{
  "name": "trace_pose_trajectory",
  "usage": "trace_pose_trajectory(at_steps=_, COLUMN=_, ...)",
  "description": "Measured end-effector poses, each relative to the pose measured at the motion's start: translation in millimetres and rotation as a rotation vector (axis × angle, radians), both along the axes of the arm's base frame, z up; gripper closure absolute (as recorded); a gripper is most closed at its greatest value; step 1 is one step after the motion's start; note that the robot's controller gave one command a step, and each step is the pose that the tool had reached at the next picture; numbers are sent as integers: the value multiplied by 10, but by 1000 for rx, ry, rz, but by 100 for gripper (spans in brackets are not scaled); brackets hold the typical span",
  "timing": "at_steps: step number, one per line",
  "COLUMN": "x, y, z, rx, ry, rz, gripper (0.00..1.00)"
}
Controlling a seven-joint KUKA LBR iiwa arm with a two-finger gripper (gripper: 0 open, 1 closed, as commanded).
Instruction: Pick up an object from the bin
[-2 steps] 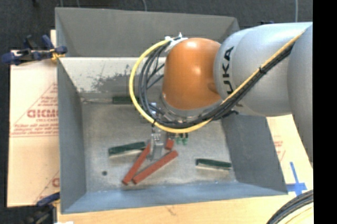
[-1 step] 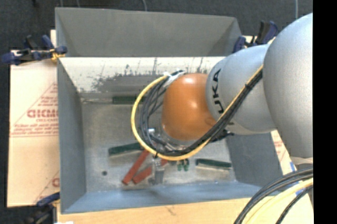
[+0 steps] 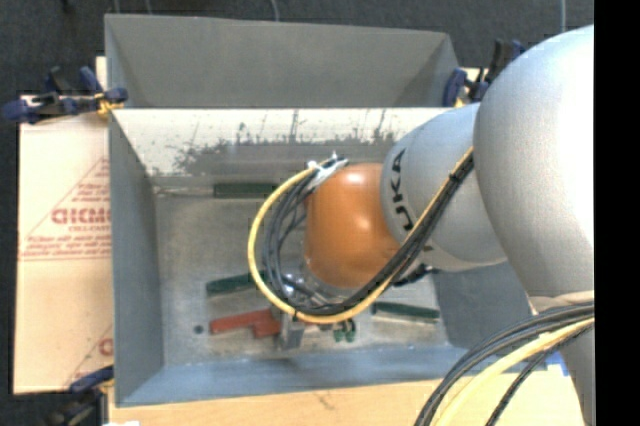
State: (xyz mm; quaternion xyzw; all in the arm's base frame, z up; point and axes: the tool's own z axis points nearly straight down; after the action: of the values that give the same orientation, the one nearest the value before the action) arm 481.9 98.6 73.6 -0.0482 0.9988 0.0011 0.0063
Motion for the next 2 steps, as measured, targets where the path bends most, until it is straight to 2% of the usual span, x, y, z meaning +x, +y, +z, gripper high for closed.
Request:
trace_pose_trajectory(at_steps=1, x=5, y=-14, z=63, rx=-2, ry=9, rz=3, gripper=100)
trace_pose_trajectory(at_steps=2, x=120, y=-90, z=566, rx=-4, ry=16, rz=-9, gripper=100)
